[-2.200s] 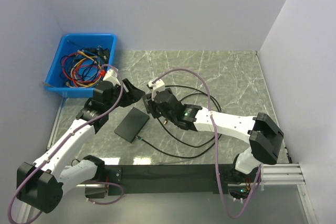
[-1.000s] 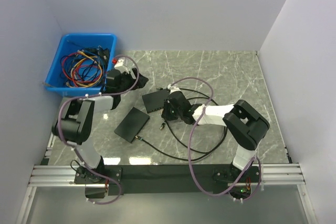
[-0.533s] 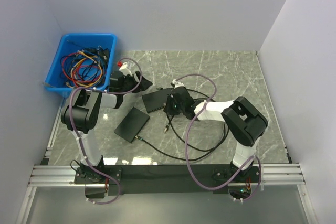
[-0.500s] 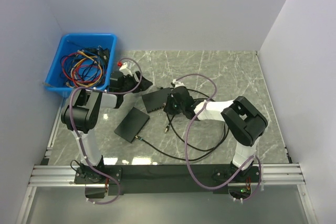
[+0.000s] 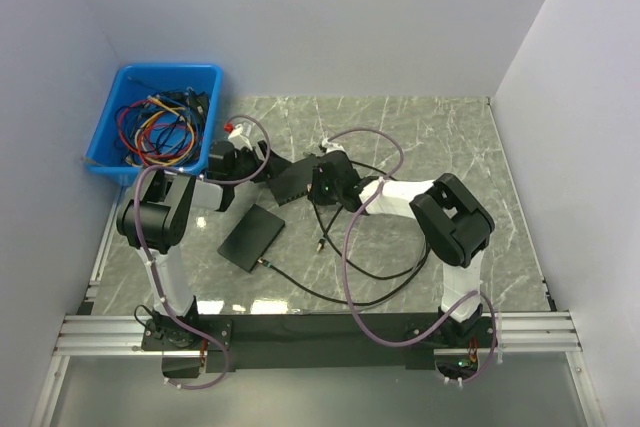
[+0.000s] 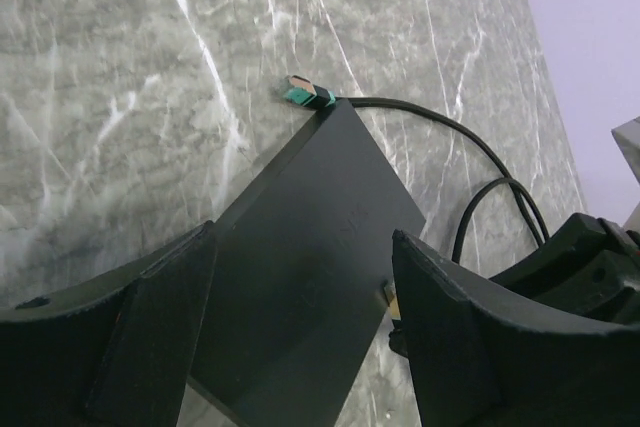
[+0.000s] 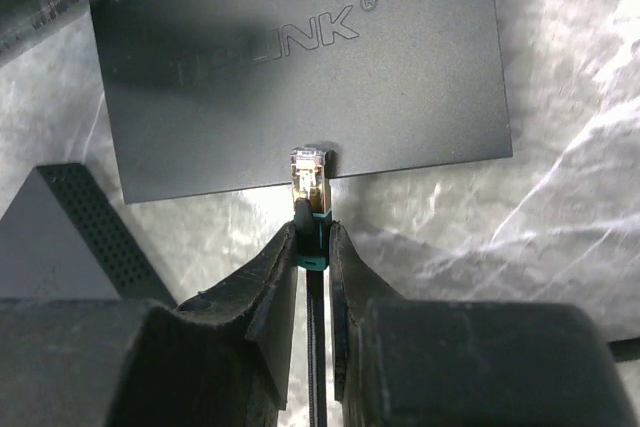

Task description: Insert the plug into the switch port

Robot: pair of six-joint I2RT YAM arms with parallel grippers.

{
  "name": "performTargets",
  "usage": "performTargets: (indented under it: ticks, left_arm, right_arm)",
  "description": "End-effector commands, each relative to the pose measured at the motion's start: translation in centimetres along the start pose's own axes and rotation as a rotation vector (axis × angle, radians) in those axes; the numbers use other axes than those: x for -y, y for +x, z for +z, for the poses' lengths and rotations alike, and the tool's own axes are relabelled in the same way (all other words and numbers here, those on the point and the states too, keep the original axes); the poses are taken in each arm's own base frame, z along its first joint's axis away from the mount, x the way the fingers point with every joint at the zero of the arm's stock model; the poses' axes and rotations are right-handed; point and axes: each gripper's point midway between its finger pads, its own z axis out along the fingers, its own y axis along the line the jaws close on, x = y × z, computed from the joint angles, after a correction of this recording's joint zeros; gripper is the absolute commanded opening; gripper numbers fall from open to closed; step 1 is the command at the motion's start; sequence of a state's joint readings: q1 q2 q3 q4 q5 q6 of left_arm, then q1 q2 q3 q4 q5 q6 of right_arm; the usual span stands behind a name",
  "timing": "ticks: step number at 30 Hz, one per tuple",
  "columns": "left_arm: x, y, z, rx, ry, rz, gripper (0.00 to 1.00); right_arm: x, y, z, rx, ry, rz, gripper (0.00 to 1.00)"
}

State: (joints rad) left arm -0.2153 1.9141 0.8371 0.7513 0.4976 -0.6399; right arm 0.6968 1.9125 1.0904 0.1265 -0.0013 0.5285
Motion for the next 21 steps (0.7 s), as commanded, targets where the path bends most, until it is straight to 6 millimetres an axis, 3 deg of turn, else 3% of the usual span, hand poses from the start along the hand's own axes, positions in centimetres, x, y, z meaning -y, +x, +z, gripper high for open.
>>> performTargets:
  ticks: [1, 13, 18, 19, 21]
  left_arm:
    - [1.5, -0.8, -0.7, 0.029, 0.046, 0.019, 0.76]
    - [1.4, 1.0, -2.5, 0.039, 0.039, -0.069, 0.74]
    - [1.1, 1.0, -3.0, 0.038, 0.001, -0.064, 0.74]
    - [1.2, 0.7, -3.0, 0.042, -0.003, -0.051, 0.73]
    - [1.1, 0.6, -3.0, 0.044, -0.008, -0.044, 0.73]
  right_arm:
    - [0.1, -2.5, 0.3, 0.056, 0.033, -0.041, 0.00]
    - [0.0, -8.0, -1.3, 0.167, 0.074, -0.159, 0.00]
    - [-0.1, -8.3, -2.6, 0.172, 0.064, -0.165, 0.00]
    - [0.3, -7.5, -2.9, 0.163, 0.068, -0.160, 0.00]
    - [-0.2, -7.8, -4.5, 0.178, 0.043, -0.152, 0.00]
